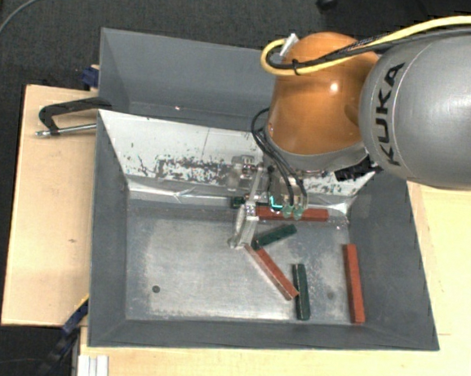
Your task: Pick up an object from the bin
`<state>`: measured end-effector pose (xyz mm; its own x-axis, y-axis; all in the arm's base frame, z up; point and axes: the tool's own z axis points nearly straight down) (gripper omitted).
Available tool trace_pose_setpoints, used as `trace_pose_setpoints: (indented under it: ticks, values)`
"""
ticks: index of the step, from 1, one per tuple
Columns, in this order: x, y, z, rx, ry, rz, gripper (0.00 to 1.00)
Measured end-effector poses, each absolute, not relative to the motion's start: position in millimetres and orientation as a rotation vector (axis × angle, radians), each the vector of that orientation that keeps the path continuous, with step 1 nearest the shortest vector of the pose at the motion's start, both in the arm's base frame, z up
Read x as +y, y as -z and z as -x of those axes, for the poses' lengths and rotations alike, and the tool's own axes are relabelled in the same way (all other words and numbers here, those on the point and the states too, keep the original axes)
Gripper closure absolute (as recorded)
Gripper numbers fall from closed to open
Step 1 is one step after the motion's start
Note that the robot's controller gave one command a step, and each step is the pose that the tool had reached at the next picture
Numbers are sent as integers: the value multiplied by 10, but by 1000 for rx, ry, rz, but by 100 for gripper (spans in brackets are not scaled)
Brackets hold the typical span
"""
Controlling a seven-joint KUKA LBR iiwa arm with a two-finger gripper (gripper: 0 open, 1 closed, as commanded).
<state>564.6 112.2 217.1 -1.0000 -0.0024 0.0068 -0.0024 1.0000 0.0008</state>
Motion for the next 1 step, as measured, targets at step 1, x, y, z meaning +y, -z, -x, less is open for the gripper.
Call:
trace_pose_setpoints:
  ticks: [1]
  values:
    - [501,-1377,-5458,-3129,-4,165,0]
